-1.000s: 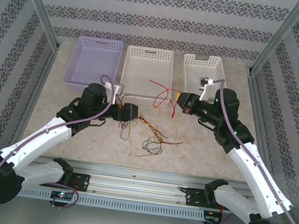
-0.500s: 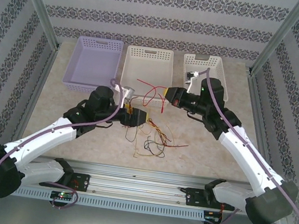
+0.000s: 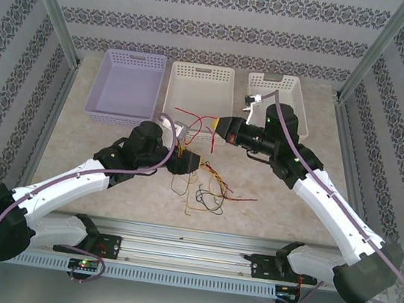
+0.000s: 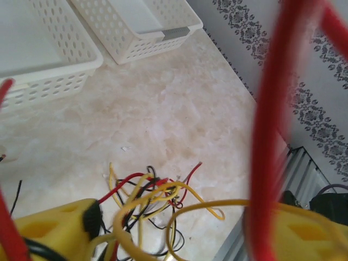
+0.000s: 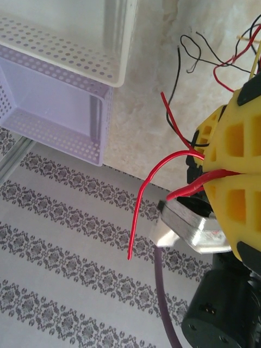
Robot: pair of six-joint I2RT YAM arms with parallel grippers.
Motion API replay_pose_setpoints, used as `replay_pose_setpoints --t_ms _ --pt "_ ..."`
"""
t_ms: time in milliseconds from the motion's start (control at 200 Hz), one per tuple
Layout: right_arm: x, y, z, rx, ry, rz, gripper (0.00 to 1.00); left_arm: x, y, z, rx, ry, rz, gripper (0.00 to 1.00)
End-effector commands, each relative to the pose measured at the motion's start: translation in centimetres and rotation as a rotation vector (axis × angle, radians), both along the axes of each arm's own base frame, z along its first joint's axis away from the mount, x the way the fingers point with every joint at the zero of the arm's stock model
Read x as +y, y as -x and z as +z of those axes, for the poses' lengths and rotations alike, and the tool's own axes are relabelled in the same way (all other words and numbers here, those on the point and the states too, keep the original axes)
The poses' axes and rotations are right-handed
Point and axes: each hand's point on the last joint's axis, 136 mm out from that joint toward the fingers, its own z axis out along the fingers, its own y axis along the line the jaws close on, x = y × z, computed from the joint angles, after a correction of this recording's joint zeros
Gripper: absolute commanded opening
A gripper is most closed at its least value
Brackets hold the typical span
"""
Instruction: Untangle the cables
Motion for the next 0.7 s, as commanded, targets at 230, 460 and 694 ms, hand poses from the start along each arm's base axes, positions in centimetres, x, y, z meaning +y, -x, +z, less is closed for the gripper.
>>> replay_pose_setpoints --t_ms 230,460,694 --pt "0.4 1.3 3.5 -0.058 -0.074 0.025 0.0 -0.3 -0.5 1.0 -0.053 0.011 0.019 0.37" --pt "-1.0 1.1 4.1 -0.095 -0.03 -0.031 0.0 0.3 -0.3 0.7 -0.053 -0.014 0.026 0.07" --pt "-5.2 -1.2 5.1 -0.115 0.002 -0.166 0.0 1.9 -0.5 -0.2 -0.052 -0.103 0.08 0.0"
